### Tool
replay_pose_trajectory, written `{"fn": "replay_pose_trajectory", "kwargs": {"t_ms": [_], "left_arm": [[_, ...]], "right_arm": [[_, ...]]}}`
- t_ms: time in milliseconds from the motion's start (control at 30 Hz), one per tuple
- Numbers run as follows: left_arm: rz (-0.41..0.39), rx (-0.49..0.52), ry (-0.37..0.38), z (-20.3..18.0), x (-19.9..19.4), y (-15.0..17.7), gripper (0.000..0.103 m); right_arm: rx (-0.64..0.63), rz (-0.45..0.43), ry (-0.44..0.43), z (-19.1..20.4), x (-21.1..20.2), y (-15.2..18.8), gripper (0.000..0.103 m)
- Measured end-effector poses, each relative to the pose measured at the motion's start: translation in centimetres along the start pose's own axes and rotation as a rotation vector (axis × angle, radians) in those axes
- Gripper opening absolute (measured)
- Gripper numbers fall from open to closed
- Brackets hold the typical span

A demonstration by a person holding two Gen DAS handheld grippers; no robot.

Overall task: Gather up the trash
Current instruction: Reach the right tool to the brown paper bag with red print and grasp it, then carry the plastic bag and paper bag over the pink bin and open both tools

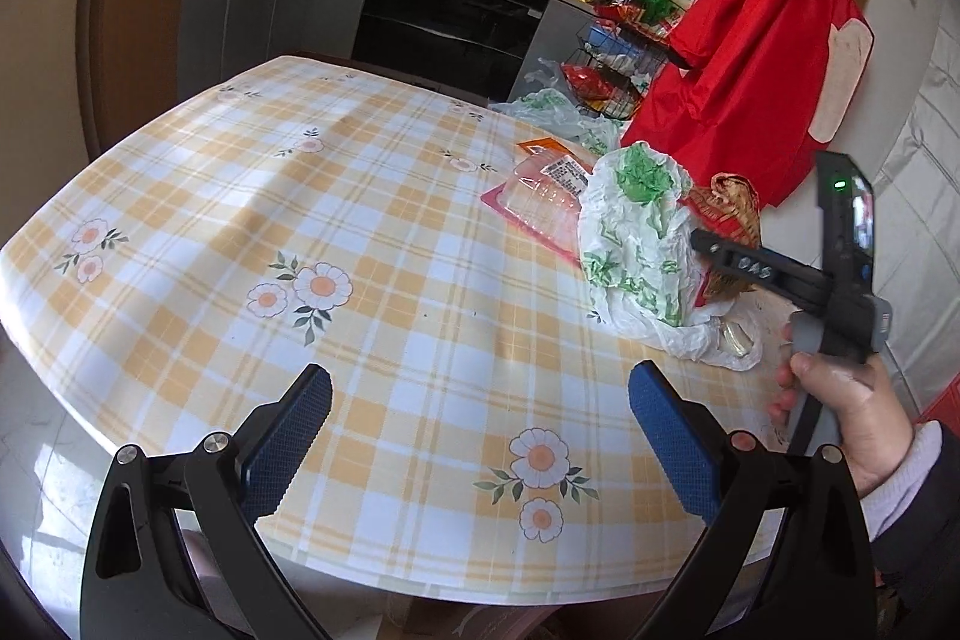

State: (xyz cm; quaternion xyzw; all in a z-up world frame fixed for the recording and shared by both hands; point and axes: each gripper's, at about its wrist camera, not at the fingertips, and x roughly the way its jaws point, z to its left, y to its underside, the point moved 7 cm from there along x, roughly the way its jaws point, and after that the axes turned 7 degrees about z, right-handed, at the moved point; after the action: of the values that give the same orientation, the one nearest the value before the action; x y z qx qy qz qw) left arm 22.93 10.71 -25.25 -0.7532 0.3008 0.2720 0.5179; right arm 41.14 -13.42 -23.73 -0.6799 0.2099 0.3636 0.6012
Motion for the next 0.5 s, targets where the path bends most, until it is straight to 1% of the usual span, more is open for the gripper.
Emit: {"fn": "replay_pose_trajectory", "kwargs": {"t_ms": [33, 100, 233, 367, 500], "left_arm": [[0.000, 0.011, 0.005, -0.3, 0.3, -0.1, 0.097], [0.003, 0.030, 0.016, -1.1, 0.8, -0.3, 0.097], [0.009, 0.101, 0.071, -4.2, 2.2, -1.2, 0.097], [0.008, 0.167, 0.127, -7.6, 4.1, -2.3, 0.097], [0.025, 0.172, 0.211, -10.6, 7.3, -4.0, 0.097]], "right_arm": [[0.015, -0.030, -0.030, -0.3, -1.0, -0.2, 0.081], [0.026, -0.072, -0.055, -0.7, -2.6, -0.4, 0.081], [0.056, -0.156, -0.101, -2.5, -6.6, -0.9, 0.081], [0.070, -0.189, -0.103, -4.7, -9.1, 0.0, 0.081], [0.090, -0.202, -0.095, -6.6, -11.2, 2.3, 0.081]]}}
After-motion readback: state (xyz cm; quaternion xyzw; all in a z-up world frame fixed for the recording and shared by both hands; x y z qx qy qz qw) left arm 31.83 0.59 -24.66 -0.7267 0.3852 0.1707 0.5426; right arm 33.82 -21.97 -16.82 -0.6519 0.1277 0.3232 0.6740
